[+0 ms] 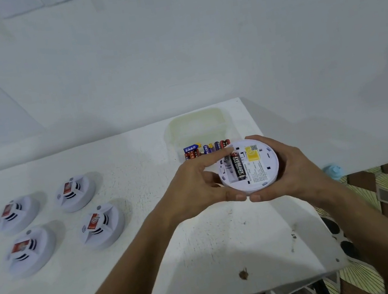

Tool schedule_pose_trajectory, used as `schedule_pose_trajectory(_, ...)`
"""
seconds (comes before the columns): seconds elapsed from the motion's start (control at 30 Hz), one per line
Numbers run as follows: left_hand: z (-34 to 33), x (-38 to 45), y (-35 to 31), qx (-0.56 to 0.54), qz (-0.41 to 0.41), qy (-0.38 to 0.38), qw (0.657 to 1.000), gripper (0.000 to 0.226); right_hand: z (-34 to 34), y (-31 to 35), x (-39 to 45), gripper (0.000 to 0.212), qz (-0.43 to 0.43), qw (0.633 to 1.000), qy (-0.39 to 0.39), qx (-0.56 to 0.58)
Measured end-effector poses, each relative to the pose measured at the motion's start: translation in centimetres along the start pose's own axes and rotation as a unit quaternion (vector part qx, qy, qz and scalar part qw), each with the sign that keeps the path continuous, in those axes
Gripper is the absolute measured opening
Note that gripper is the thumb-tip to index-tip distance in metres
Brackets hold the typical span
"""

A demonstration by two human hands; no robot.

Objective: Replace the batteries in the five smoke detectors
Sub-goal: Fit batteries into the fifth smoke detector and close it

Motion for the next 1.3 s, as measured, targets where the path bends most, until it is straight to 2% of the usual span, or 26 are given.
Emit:
schedule_pose_trajectory(0.13, 0.1, -0.2, -0.2, 0.033, -0.021, -0.022, 0.999, 0.076, -0.3, 0.3, 0.4, 0.084, -0.003, 1.0, 0.016, -0.011)
schedule_pose_trajectory(0.3, 0.2, -0.4, 0.4, 0.088, -0.018, -0.029, 0.996, 0.079, -0.4, 0.0, 0.6, 0.087, -0.014, 1.0, 0.025, -0.005)
schedule_pose_trajectory(0.53, 0.3, -0.5, 0.7, 0.106, -0.038, -0.017, 0.994, 0.063, -0.2, -0.5, 0.6, 0.092, -0.013, 0.999, 0.029, 0.011)
schedule_pose_trajectory(0.6, 1.0, -0.5, 1.0, 0.122, -0.031, -0.017, 0.992, 0.05, 0.2, -0.7, 0.4, 0.089, -0.016, 1.0, 0.015, 0.012)
schedule_pose_trajectory(0.7, 2.7, -0.2, 3.1, 0.193, 0.024, -0.13, 0.972, 0.035, 1.1, -1.5, -0.3, 0.093, -0.034, 0.999, -0.012, 0.014)
schedule_pose_trajectory(0.77, 3.1, 0.1, 4.6, 0.265, 0.061, -0.178, 0.946, 0.04, 1.6, -2.1, -0.7, 0.094, -0.046, 0.999, -0.014, 0.012)
schedule_pose_trajectory(0.9, 2.5, 0.9, 5.6, 0.341, 0.103, -0.156, 0.921, 0.072, 2.0, -2.9, -1.3, 0.095, -0.053, 0.998, -0.015, 0.016)
schedule_pose_trajectory(0.97, 2.0, 1.2, 5.4, 0.421, 0.139, -0.157, 0.882, 0.081, 2.3, -3.1, -1.5, 0.096, -0.053, 0.998, -0.011, 0.015)
schedule_pose_trajectory(1.07, 1.7, 1.1, 4.9, 0.516, 0.131, -0.184, 0.826, 0.084, 2.7, -3.2, -1.8, 0.095, -0.053, 0.998, -0.013, 0.017)
schedule_pose_trajectory(1.17, 2.4, 0.9, 4.7, 0.519, 0.166, -0.163, 0.822, 0.088, 3.1, -3.2, -2.2, 0.095, -0.056, 0.998, -0.015, 0.014)
schedule_pose_trajectory(1.3, 3.3, 1.3, 5.4, 0.469, 0.218, -0.091, 0.851, 0.1, 3.2, -3.1, -2.4, 0.09, -0.06, 0.998, -0.008, 0.014)
Point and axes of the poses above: each hand's wrist, its own x-axis towards the middle knuckle, its own z-axis out of the back of the hand, y = z × x, the point moved 2 cm from there along x, towards the middle knuckle, and after that the axes turned 11 degrees about y, right-handed, at the moved point
